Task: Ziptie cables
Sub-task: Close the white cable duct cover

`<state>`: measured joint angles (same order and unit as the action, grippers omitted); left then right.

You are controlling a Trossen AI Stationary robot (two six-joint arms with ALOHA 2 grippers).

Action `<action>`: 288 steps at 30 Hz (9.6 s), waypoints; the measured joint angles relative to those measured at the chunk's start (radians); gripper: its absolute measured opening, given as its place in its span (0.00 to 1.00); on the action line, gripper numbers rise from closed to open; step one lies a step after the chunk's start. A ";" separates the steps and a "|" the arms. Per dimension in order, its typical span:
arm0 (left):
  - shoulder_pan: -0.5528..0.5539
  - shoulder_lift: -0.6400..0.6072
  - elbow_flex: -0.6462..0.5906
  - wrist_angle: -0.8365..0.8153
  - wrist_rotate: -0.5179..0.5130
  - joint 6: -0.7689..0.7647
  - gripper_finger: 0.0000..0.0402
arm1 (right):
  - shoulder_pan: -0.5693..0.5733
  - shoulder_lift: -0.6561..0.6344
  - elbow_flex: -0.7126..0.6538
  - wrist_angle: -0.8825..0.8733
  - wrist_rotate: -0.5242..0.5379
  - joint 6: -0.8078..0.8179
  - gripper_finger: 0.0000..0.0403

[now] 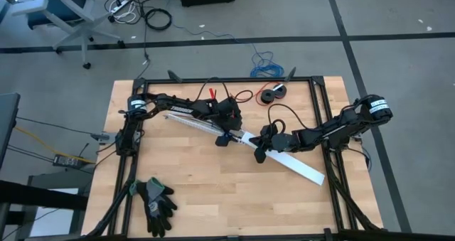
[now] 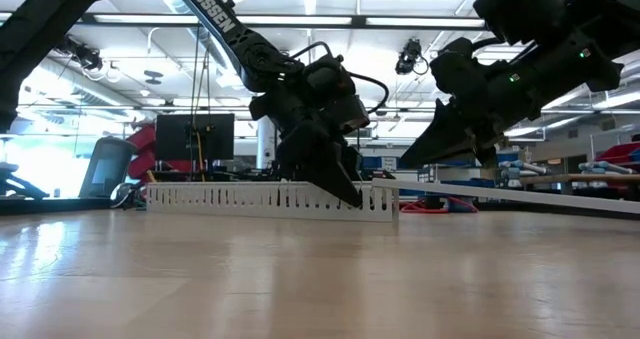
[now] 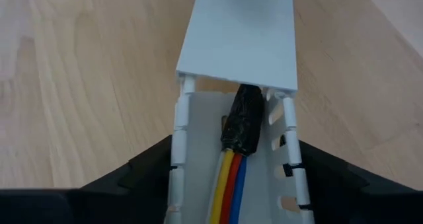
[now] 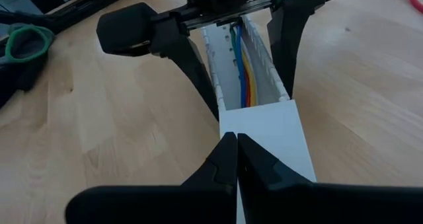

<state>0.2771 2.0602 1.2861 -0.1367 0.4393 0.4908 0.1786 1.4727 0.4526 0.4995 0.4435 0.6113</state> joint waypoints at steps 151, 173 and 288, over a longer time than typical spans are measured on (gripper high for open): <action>-0.056 -0.050 -0.081 0.152 -0.070 -0.061 0.72 | -0.122 -0.002 0.187 -0.149 -0.160 -0.197 0.00; 0.032 -0.169 -0.144 0.009 0.086 0.003 0.78 | -0.101 -0.002 0.187 -0.229 -0.098 -0.117 0.00; 0.017 -0.093 -0.366 0.589 0.044 -0.125 0.58 | -0.135 0.090 0.188 -0.261 -0.135 0.041 0.00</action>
<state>0.2943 1.9675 0.9199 0.4519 0.4831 0.3653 0.0437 1.5631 0.6407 0.2386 0.3080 0.6525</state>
